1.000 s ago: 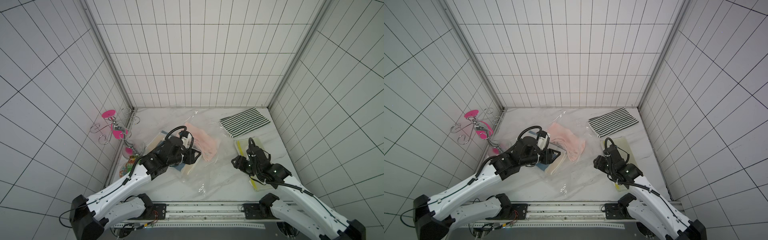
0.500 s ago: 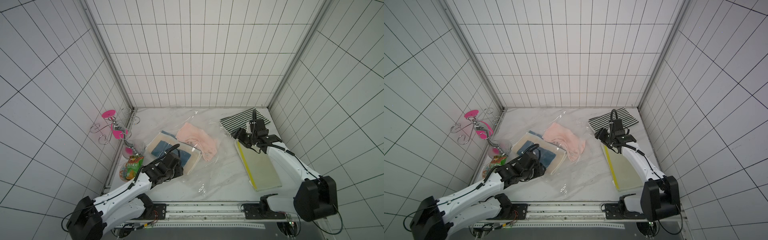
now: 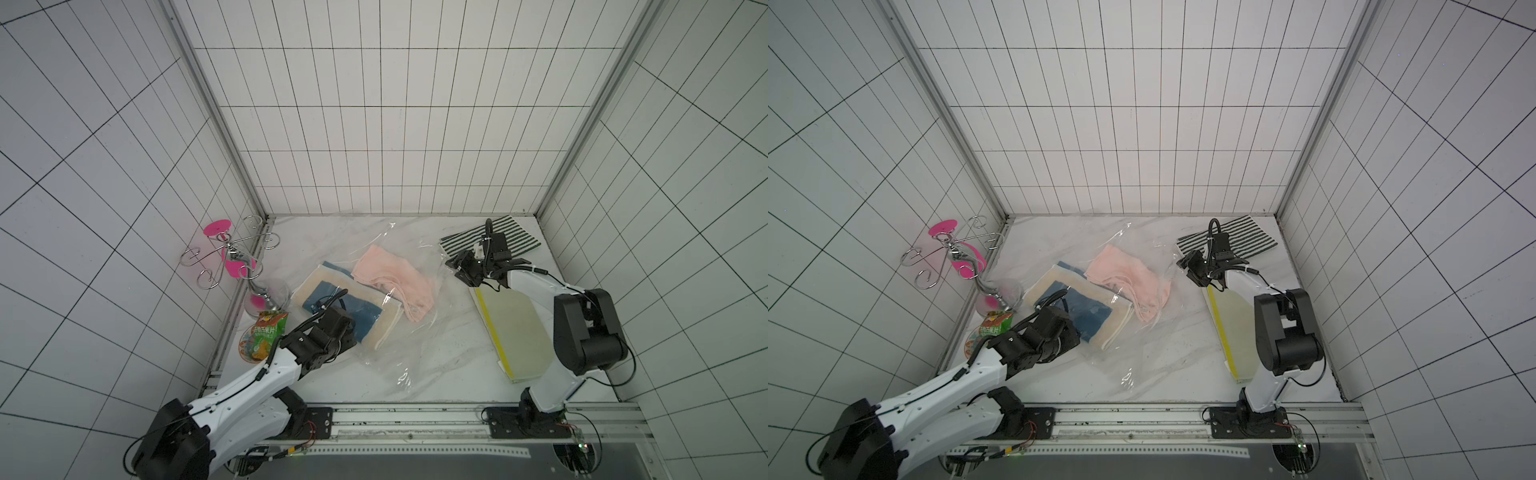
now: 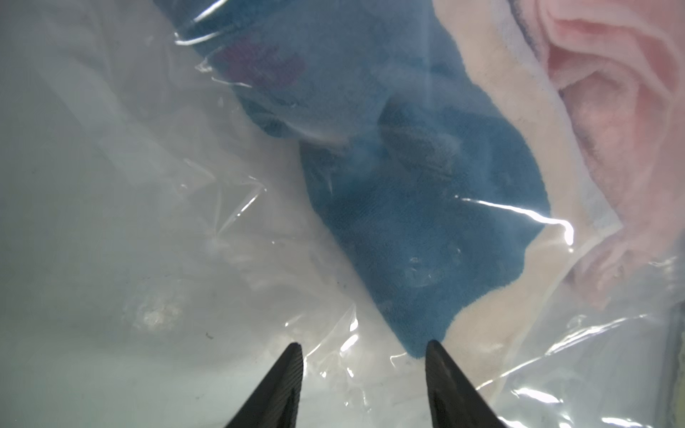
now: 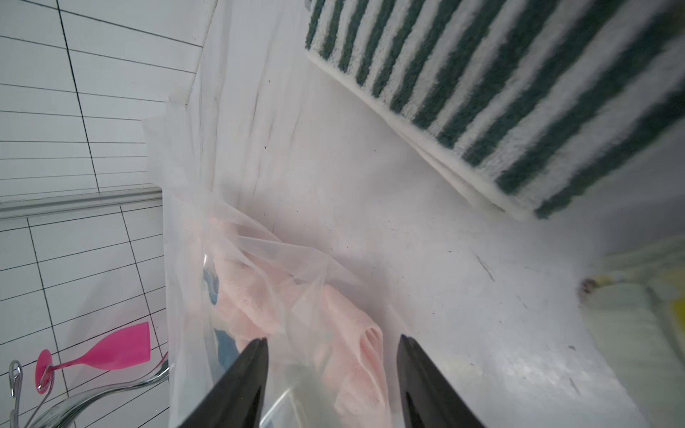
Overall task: Place the folded towel into the vacuum bag
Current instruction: Adjust the vacuum bag at the center of the board.
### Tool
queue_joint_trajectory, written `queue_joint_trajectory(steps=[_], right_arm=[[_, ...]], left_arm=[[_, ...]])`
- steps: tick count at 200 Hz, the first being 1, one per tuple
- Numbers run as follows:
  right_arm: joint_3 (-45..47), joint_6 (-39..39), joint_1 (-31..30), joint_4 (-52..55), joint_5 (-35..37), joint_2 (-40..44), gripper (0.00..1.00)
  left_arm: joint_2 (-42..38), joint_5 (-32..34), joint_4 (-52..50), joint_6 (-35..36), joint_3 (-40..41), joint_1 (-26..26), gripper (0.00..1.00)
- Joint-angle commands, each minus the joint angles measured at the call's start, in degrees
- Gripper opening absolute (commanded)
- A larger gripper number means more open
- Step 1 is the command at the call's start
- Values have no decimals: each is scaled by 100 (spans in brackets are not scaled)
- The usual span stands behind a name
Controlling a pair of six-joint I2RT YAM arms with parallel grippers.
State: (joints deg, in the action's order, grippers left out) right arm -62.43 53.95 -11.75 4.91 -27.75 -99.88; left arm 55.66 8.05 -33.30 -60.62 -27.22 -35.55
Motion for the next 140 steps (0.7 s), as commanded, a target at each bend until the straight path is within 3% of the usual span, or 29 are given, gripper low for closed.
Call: queue_joint_trajectory(steps=[1, 17, 39, 64, 102, 140], right_arm=[[-230, 115, -64, -600, -433, -216, 46], [-109, 21, -40, -627, -454, -123, 32], [509, -200, 183, -639, -199, 458, 0], [1216, -445, 572, -361, -89, 1233, 0], [1832, -1114, 787, 971, 572, 2216, 0], [2292, -1055, 690, 1153, -304, 2289, 4]], left_arm=[[259, -79, 498, -211, 151, 277, 55], [419, -261, 736, -244, 297, 567, 54], [602, 21, 726, -142, 167, 859, 53], [1000, 48, 914, 45, -147, 1218, 53], [1852, -6, 1355, 238, -779, 1605, 54], [3075, -289, 1300, 506, -1942, 1648, 54]])
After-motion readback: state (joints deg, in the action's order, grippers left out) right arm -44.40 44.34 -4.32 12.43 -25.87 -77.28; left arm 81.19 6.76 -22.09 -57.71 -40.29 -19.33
